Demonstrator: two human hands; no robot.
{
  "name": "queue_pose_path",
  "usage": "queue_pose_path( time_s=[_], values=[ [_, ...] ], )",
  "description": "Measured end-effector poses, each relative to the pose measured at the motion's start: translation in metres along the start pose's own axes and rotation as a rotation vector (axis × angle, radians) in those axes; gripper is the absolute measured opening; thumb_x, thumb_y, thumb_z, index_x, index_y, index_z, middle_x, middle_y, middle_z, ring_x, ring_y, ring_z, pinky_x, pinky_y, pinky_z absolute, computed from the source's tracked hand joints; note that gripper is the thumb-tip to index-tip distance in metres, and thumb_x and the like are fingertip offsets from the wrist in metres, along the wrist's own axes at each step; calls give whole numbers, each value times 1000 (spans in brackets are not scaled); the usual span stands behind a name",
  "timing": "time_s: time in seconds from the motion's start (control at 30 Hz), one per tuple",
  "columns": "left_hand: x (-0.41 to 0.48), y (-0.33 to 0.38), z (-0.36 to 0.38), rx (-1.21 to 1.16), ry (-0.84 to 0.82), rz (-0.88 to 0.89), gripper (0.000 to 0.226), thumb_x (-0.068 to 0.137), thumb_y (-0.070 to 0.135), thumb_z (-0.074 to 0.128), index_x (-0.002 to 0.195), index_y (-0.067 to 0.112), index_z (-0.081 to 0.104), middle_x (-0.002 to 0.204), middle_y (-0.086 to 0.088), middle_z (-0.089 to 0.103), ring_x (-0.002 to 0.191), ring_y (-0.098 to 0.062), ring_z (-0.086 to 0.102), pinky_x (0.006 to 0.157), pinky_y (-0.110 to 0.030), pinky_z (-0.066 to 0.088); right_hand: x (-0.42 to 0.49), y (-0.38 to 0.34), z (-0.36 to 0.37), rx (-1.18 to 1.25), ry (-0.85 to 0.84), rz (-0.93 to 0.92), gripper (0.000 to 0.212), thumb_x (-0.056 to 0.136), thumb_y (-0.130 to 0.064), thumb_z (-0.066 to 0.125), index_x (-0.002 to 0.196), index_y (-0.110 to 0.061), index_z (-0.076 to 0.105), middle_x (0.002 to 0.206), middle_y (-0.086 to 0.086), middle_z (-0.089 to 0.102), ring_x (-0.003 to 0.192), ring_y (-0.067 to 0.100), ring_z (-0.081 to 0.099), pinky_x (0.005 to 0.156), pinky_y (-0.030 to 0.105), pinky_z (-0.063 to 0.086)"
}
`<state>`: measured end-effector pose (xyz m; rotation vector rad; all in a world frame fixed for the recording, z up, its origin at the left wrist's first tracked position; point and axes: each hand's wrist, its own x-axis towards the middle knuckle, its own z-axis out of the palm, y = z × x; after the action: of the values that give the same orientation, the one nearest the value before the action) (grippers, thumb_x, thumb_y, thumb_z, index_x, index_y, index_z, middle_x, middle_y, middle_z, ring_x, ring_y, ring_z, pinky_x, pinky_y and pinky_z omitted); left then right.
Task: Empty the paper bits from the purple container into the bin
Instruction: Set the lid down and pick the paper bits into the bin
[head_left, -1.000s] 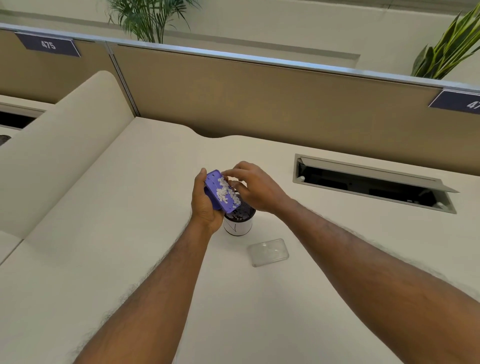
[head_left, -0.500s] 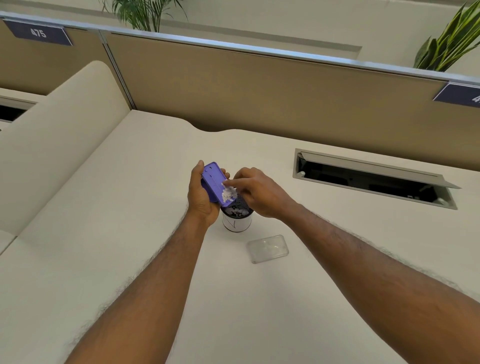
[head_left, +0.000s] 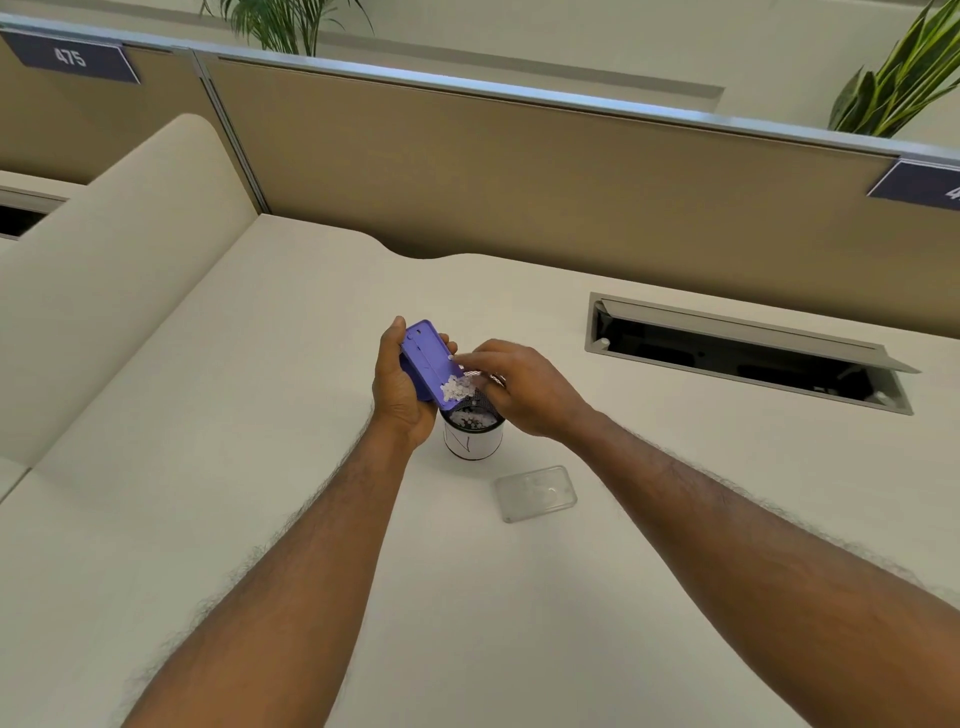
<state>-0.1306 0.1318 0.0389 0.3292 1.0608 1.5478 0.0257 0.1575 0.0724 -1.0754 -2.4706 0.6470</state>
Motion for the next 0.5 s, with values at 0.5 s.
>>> queue_pose_path(
  time_s=[0.5],
  values=[
    [-1, -1, -1, 22, 4, 4, 48, 96, 49, 43, 119, 9, 57, 93, -7, 66, 80, -20, 65, 70, -32, 58, -8, 9, 6, -134, -10, -69, 36, 94, -7, 49, 127, -16, 61, 114, 6, 70, 94, 26, 59, 75, 38, 49]
  ],
)
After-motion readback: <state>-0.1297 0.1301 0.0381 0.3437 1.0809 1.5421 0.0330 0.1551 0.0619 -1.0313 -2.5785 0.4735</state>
